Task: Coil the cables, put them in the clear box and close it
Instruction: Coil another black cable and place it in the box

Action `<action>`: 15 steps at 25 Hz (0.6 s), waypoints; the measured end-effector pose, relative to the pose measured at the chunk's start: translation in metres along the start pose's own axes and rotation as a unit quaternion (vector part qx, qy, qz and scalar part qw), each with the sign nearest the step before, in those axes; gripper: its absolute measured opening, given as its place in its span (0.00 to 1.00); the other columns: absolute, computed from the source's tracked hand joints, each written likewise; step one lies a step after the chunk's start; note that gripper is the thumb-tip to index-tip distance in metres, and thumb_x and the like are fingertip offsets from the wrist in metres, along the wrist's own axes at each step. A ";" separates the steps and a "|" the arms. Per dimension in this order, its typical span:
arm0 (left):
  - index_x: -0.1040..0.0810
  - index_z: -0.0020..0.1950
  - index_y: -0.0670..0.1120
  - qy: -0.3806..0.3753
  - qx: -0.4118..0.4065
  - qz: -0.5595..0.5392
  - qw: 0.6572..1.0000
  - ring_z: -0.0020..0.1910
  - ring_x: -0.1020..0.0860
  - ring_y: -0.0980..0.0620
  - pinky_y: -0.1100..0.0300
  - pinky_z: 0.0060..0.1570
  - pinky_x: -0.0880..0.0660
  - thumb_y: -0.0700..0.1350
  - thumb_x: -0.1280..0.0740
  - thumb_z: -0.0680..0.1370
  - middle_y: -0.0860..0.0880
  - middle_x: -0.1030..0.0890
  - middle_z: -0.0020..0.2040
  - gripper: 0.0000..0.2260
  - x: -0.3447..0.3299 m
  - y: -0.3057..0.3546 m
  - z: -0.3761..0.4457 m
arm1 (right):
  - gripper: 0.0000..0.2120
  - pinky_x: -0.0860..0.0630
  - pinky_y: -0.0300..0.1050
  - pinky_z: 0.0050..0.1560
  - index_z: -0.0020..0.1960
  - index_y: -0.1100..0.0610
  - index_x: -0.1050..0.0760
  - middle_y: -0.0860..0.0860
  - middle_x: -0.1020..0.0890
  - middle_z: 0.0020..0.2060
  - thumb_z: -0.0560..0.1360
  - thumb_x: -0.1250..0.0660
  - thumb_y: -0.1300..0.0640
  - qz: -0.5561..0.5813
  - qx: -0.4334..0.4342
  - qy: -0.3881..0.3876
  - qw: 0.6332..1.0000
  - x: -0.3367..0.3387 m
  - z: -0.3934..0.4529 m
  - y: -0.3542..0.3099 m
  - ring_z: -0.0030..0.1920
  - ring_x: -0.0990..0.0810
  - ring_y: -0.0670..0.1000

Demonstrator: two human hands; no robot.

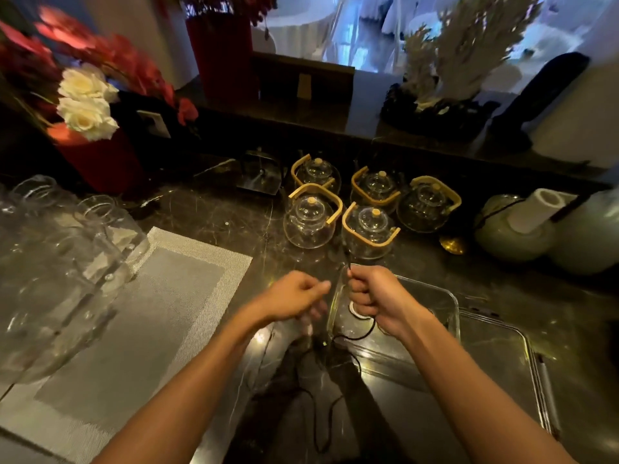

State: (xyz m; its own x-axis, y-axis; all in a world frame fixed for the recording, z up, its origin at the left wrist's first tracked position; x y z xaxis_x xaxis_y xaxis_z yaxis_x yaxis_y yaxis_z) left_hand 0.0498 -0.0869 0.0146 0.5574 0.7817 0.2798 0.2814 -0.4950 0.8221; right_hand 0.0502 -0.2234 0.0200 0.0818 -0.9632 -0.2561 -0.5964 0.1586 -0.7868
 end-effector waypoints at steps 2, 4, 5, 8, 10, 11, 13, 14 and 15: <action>0.21 0.63 0.44 0.040 -0.038 -0.106 0.993 0.56 0.18 0.49 0.51 0.56 0.20 0.58 0.41 0.83 0.44 0.18 0.59 0.20 -0.002 0.028 0.004 | 0.13 0.50 0.35 0.20 0.41 0.53 0.30 0.46 0.40 0.27 0.84 0.44 0.58 -0.013 0.024 -0.016 1.000 0.003 -0.020 -0.006 0.23 0.45 0.43; 0.22 0.67 0.48 0.010 -0.041 -0.155 0.987 0.62 0.20 0.51 0.51 0.63 0.22 0.65 0.42 0.81 0.48 0.18 0.63 0.26 -0.022 0.047 0.011 | 0.12 0.51 0.37 0.22 0.42 0.54 0.28 0.46 0.39 0.27 0.84 0.43 0.57 -0.024 0.049 -0.026 0.998 0.006 -0.039 -0.013 0.24 0.45 0.43; 0.21 0.64 0.48 -0.003 -0.040 -0.182 0.982 0.60 0.19 0.53 0.52 0.63 0.23 0.64 0.43 0.81 0.49 0.17 0.61 0.25 -0.032 0.055 0.013 | 0.12 0.51 0.37 0.22 0.43 0.54 0.27 0.46 0.39 0.27 0.84 0.42 0.56 -0.027 0.058 -0.032 0.997 0.006 -0.047 -0.016 0.24 0.45 0.43; 0.22 0.63 0.47 0.002 -0.032 -0.265 0.964 0.58 0.18 0.54 0.55 0.65 0.25 0.61 0.43 0.82 0.48 0.16 0.59 0.21 -0.056 0.074 0.019 | 0.11 0.53 0.40 0.24 0.44 0.55 0.26 0.47 0.38 0.27 0.84 0.40 0.56 -0.034 0.069 -0.038 0.996 0.012 -0.064 -0.016 0.24 0.45 0.43; 0.25 0.69 0.41 -0.012 -0.027 -0.308 0.951 0.63 0.20 0.49 0.52 0.68 0.27 0.59 0.43 0.83 0.43 0.18 0.64 0.25 -0.071 0.079 0.024 | 0.11 0.54 0.41 0.26 0.44 0.55 0.26 0.47 0.38 0.28 0.84 0.40 0.57 -0.035 0.067 -0.034 0.997 0.016 -0.070 -0.012 0.25 0.45 0.43; 0.26 0.70 0.40 -0.025 -0.028 -0.318 0.947 0.64 0.20 0.47 0.52 0.68 0.27 0.58 0.43 0.83 0.42 0.18 0.64 0.26 -0.078 0.081 0.024 | 0.11 0.53 0.41 0.26 0.44 0.55 0.26 0.47 0.38 0.27 0.84 0.40 0.56 -0.034 0.069 -0.035 0.996 0.018 -0.073 -0.011 0.25 0.45 0.43; 0.25 0.69 0.37 -0.044 -0.039 -0.346 0.936 0.64 0.20 0.45 0.52 0.68 0.27 0.58 0.46 0.84 0.40 0.18 0.63 0.27 -0.088 0.086 0.024 | 0.11 0.52 0.40 0.25 0.44 0.55 0.26 0.47 0.36 0.27 0.84 0.39 0.55 -0.027 0.073 -0.035 0.996 0.022 -0.077 -0.008 0.25 0.44 0.44; 0.26 0.70 0.36 -0.054 -0.050 -0.376 0.924 0.64 0.20 0.44 0.51 0.69 0.27 0.58 0.48 0.85 0.38 0.19 0.64 0.28 -0.090 0.092 0.023 | 0.12 0.51 0.39 0.24 0.45 0.55 0.26 0.47 0.35 0.27 0.84 0.39 0.53 -0.022 0.074 -0.036 0.996 0.024 -0.080 -0.006 0.25 0.44 0.44; 0.28 0.71 0.34 -0.072 -0.067 -0.418 0.903 0.66 0.21 0.42 0.51 0.69 0.27 0.58 0.50 0.85 0.36 0.20 0.65 0.30 -0.090 0.100 0.021 | 0.13 0.49 0.38 0.24 0.44 0.55 0.25 0.47 0.35 0.26 0.84 0.38 0.50 -0.015 0.070 -0.038 0.997 0.026 -0.082 -0.001 0.25 0.44 0.44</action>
State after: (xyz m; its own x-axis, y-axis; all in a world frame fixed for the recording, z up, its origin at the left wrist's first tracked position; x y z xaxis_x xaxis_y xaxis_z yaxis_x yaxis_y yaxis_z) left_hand 0.0440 -0.2146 0.0609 0.2927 0.7990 -0.5254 0.5594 0.3025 0.7717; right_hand -0.0125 -0.2659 0.0601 0.1624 -0.9495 -0.2686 -0.4754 0.1632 -0.8645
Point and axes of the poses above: each hand's wrist, its own z-axis towards the middle knuckle, its own x-axis out of the back of the hand, y = z × x, the point moved 9 cm from there along z, towards the middle knuckle
